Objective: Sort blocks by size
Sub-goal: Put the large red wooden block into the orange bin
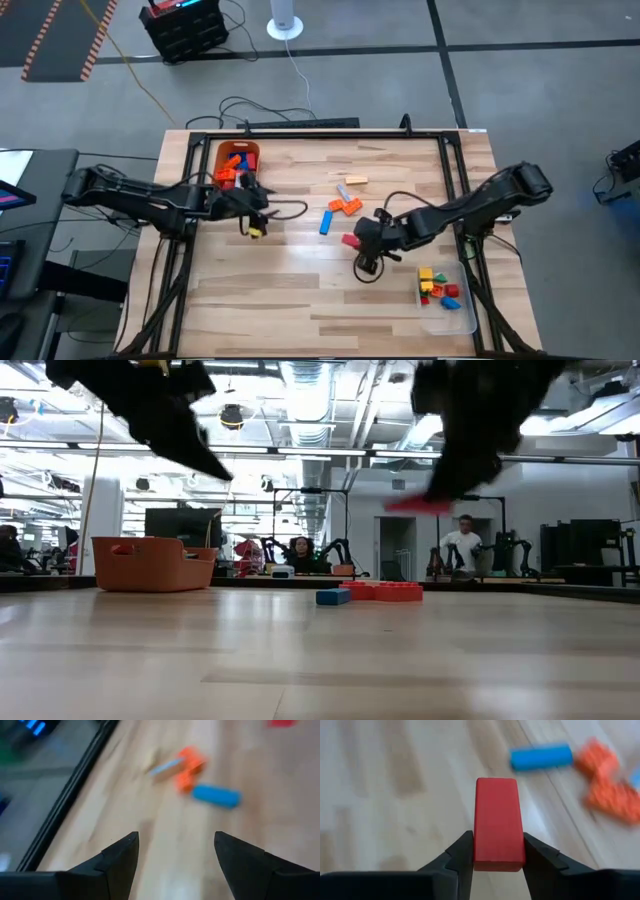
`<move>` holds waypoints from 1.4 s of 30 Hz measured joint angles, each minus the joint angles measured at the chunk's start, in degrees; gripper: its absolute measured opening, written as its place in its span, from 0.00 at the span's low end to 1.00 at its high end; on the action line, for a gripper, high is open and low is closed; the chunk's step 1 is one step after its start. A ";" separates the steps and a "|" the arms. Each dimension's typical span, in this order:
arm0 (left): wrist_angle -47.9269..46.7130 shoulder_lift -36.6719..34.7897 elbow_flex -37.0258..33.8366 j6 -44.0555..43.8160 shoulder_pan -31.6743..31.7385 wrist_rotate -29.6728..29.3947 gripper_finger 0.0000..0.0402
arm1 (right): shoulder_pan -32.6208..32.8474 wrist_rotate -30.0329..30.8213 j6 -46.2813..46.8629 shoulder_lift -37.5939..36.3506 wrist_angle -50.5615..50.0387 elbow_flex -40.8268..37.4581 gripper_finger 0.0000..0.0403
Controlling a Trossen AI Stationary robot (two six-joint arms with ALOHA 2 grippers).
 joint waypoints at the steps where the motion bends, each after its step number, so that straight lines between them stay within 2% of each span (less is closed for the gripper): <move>1: 2.36 0.62 0.00 1.93 -0.82 2.11 0.63 | 0.06 -0.02 -1.49 -0.86 2.10 0.00 0.40; 5: 10.78 4.64 0.02 12.25 -4.93 5.83 0.63 | 0.02 -0.03 -7.18 -1.37 12.09 0.02 0.40; 12: 24.60 15.80 0.02 29.27 -10.89 5.23 0.63 | -2.59 -6.91 -12.39 3.33 29.77 0.02 0.40; 15: 31.84 19.55 0.02 34.64 -12.51 2.24 0.63 | -4.37 -9.94 -12.63 5.74 33.23 0.02 0.40; 20: 40.06 23.36 0.02 39.84 -14.30 -0.11 0.63 | -6.81 -15.28 -12.69 9.46 38.57 0.01 0.40; 27: 40.98 23.85 0.02 40.88 -16.24 0.25 0.63 | -8.14 -20.73 -12.61 11.83 44.29 0.00 0.41; 35: 41.40 23.76 0.02 40.30 -16.43 0.26 0.63 | -8.06 -23.12 -11.70 11.73 43.38 0.02 0.41; 39: 39.54 23.78 0.02 36.91 -16.59 0.25 0.63 | -6.71 -26.90 -8.78 9.82 32.50 0.02 0.41; 42: 38.69 23.74 0.02 35.55 -16.61 -0.15 0.63 | -3.87 -32.29 -8.39 7.40 22.79 0.02 0.41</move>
